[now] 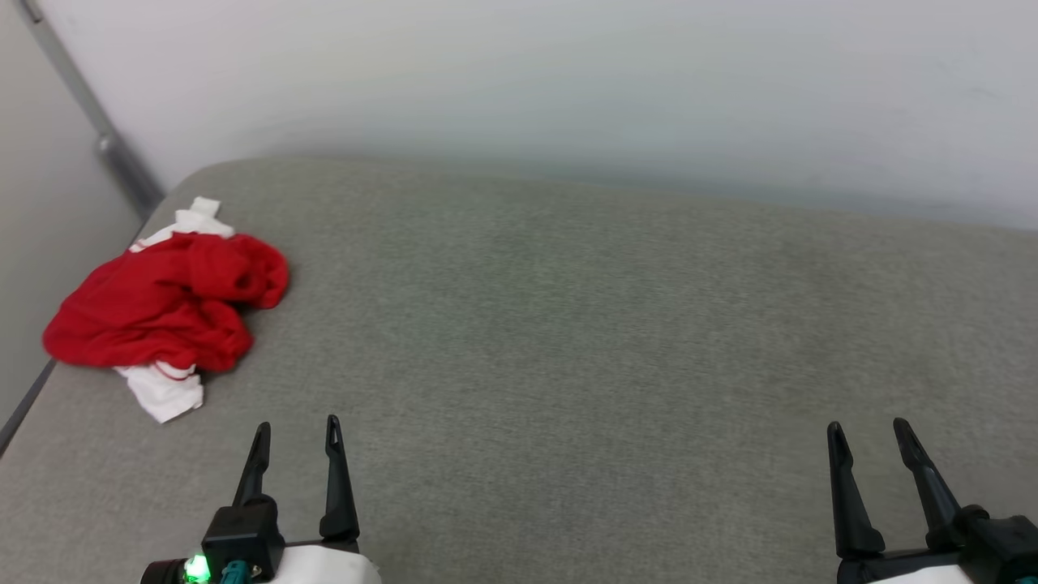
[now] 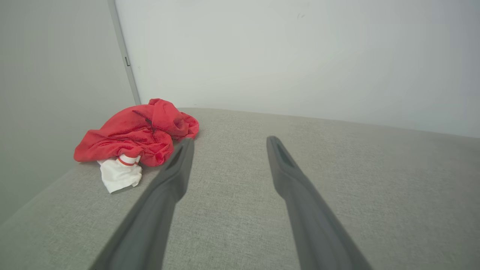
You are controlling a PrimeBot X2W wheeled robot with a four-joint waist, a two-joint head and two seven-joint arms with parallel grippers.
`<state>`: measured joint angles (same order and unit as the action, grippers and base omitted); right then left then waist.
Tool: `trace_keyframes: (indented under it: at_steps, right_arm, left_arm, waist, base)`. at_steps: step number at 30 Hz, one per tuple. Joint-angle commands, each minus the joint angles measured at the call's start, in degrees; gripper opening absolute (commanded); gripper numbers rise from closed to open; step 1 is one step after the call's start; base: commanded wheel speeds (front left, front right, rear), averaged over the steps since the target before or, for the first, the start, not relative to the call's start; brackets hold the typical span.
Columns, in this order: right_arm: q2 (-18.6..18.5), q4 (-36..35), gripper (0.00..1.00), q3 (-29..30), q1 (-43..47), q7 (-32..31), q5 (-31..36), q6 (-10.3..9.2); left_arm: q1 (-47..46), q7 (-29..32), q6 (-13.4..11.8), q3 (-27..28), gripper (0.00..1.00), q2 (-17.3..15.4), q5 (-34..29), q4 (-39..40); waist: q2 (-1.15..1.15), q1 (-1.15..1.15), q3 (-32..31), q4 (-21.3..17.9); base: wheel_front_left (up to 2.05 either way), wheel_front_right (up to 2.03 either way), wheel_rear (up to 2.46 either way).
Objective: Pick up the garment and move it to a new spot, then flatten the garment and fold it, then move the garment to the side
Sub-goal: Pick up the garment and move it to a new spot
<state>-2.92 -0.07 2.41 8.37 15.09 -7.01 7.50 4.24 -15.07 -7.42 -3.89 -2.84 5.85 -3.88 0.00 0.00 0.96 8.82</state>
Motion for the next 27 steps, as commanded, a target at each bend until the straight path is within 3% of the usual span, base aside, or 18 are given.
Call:
trace_keyframes:
  at_steps: [1, 19, 27]
  right_arm:
    - [0.1, -0.3, 1.0, 0.0, 0.7, 0.1, 0.4, -0.02]
    - [0.1, -0.6, 1.0, -0.5, 1.1, 0.1, 1.5, -0.02]
    - [0.1, -0.5, 1.0, -0.9, 1.0, 0.1, 1.7, -0.03]
  left_arm:
    - [-0.7, -0.2, -0.2, 0.1, 1.0, -0.1, 0.2, 0.0]
    - [-0.1, -0.2, -0.7, 2.0, 1.0, -0.1, 0.8, -0.5]
    - [0.6, -0.2, -0.5, 3.0, 1.0, -0.1, 1.2, -0.3]
  waist:
    - [0.0, 0.0, 0.2, 1.9]
    - [0.0, 0.0, -0.1, 15.9]
    - [0.0, 0.0, -0.3, 19.5]
  base:
    - [0.0, 0.0, 0.0]
    - [0.0, 0.0, 0.0]
    - [0.0, 0.0, 0.0]
